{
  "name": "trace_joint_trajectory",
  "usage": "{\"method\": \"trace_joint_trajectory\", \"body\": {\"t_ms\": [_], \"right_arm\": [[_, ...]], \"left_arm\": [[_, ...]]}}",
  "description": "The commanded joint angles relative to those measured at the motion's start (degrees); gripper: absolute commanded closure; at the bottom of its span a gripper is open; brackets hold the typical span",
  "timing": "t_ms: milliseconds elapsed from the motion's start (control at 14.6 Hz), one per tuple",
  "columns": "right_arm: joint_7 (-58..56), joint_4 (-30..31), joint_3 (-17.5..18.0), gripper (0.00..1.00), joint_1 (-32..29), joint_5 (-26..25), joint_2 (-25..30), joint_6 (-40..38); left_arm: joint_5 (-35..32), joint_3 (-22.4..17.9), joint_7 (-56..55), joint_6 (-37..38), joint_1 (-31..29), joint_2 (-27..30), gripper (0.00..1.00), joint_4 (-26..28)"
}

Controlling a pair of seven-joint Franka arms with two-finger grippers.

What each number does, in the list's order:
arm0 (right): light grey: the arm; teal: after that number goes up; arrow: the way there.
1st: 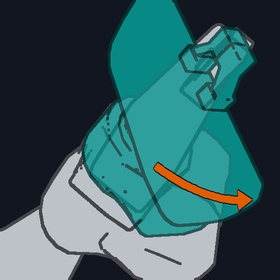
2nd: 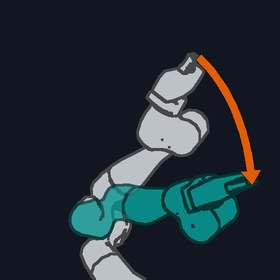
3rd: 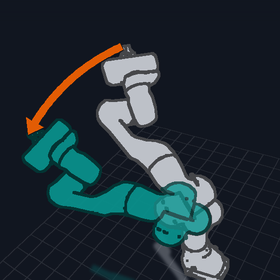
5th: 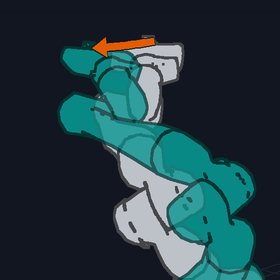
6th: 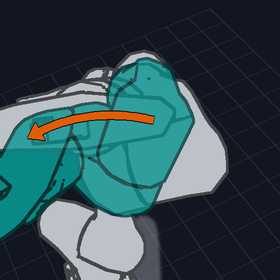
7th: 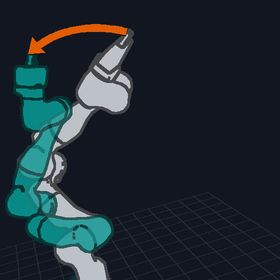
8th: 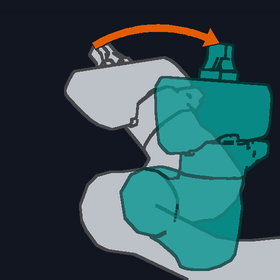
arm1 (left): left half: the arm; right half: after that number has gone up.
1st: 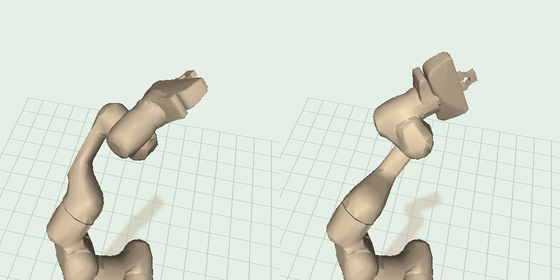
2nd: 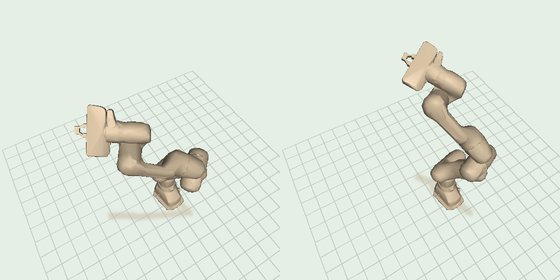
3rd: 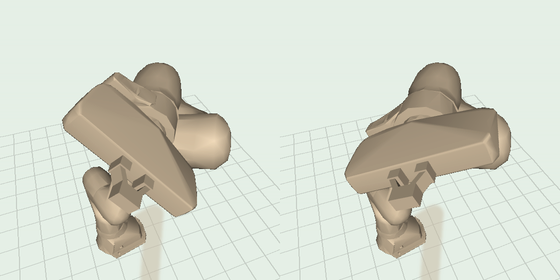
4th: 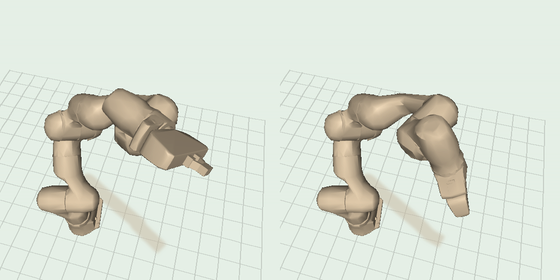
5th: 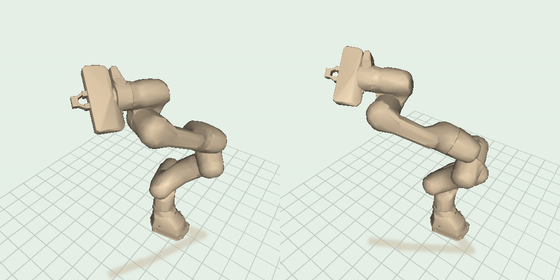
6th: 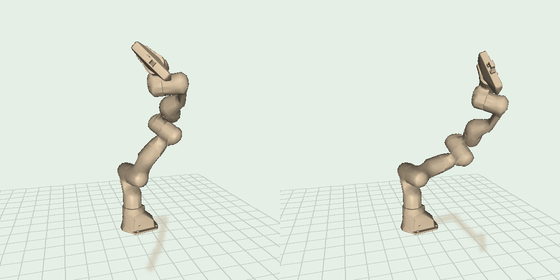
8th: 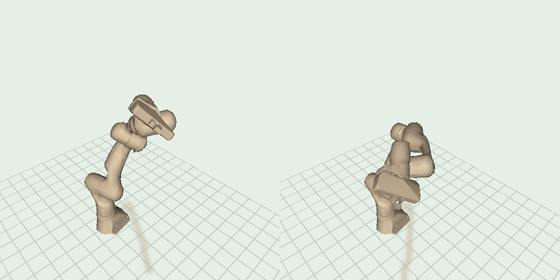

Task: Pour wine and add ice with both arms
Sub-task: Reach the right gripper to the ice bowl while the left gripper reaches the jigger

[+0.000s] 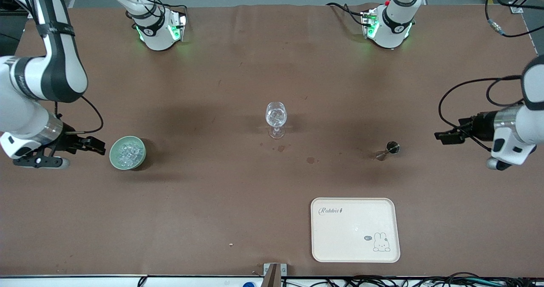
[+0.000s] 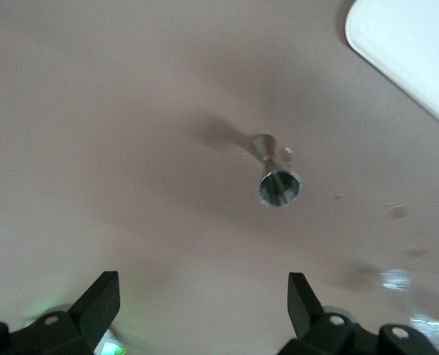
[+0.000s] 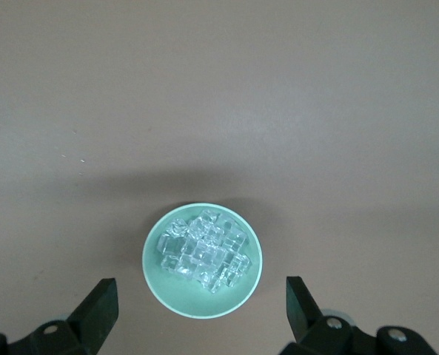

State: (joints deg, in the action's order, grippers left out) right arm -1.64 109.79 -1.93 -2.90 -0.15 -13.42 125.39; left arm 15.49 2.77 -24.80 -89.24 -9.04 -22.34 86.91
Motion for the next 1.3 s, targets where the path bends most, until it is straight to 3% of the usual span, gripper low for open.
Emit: {"method": "trace_joint_trajectory", "body": {"t_ms": [0, 205, 684, 1232], "right_arm": [[-0.5, 5.8, 0.4, 0.00, -1.0, -0.2, -0.1, 6.8], [-0.5, 9.4, 0.4, 0.00, -0.9, -0.2, -2.4, 12.8], [-0.2, 9.3, 0.5, 0.00, -0.9, -0.1, -7.1, 15.4], [0.8, 9.2, 0.6, 0.07, -0.7, 0.4, -9.3, 16.4]], "left_arm": [[9.6, 0.4, -0.6, -0.3, -6.3, -5.8, 0.00, -1.1], [14.6, 0.4, -0.8, -2.4, -8.8, -10.4, 0.00, -0.5], [26.8, 0.3, -2.8, -3.7, -11.5, -17.0, 0.02, 3.1], [32.4, 0.3, -6.6, -5.8, -11.0, -20.9, 0.03, 4.2]]}}
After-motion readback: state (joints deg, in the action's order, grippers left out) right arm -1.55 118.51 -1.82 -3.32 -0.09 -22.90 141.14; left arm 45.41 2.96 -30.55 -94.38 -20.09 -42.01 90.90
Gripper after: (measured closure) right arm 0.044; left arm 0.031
